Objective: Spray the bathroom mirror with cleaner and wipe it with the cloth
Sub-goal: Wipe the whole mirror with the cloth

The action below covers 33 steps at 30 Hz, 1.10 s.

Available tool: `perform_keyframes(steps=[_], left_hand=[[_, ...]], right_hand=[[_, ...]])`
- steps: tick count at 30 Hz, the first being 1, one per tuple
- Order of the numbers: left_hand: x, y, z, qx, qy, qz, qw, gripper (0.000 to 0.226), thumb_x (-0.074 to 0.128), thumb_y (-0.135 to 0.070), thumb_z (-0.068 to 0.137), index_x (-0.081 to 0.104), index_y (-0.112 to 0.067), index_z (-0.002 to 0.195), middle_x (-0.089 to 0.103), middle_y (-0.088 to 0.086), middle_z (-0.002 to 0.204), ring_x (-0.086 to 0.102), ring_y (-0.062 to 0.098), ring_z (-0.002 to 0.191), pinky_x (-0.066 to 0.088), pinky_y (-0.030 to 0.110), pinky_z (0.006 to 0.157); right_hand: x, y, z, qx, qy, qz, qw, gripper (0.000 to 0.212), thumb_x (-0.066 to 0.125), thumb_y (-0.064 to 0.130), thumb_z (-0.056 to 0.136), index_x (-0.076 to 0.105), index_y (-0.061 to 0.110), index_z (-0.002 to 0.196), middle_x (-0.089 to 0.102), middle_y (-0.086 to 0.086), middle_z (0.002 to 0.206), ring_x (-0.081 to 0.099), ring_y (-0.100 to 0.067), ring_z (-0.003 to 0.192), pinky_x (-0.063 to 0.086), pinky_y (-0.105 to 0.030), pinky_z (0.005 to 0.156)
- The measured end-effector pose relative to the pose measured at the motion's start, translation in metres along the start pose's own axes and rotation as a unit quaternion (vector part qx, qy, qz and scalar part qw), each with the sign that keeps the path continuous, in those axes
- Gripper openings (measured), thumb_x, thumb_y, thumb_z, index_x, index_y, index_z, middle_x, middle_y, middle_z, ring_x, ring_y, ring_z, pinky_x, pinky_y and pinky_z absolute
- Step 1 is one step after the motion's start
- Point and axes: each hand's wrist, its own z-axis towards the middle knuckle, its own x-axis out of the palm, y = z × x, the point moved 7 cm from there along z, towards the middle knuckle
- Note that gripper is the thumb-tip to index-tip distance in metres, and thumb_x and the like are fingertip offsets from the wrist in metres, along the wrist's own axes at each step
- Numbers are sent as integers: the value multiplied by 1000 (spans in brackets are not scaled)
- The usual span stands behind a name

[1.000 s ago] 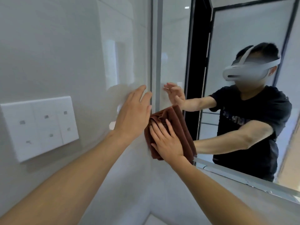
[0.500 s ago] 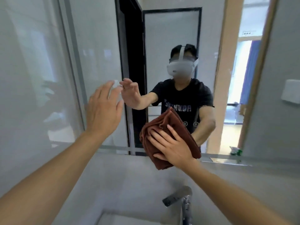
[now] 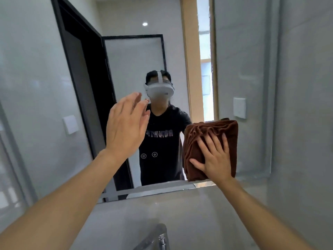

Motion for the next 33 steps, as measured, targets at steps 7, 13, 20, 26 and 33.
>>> perform_keyframes(steps=[7,13,20,26,33], left_hand=[[-32,48,7,-16,-38,23,999,29,46,-23,98,56,-15,124,50,6,134,46,28,125,38,45,102],[-75,129,14,-97,-74,77,990,29,56,-15,95,55,-13,123,51,9,132,48,32,119,41,48,96],[-75,133,45,-110,-95,58,988,33,60,-17,93,56,-14,125,50,9,135,48,32,123,42,49,100],[-72,91,68,-57,-106,25,992,35,60,-17,94,59,-10,127,51,11,142,48,32,129,41,48,104],[-92,117,88,-58,-132,39,989,35,59,-18,93,57,-13,128,49,9,141,48,32,128,41,49,102]], right_hand=[[-6,89,57,-31,-57,68,996,77,51,64,87,36,25,152,37,-3,155,31,-24,146,15,-56,121],[-25,171,152,-135,-70,72,986,75,48,63,90,36,23,152,30,-1,161,26,-23,149,11,-53,123],[-66,102,272,-101,-96,2,990,76,34,69,93,29,25,155,27,-1,163,22,-21,151,12,-53,122],[-85,-11,302,98,-113,-24,989,74,29,68,94,32,22,153,32,-5,159,22,-23,150,11,-53,122],[-94,59,348,48,-112,-7,993,76,30,66,94,31,21,154,30,-4,161,20,-24,151,10,-55,122]])
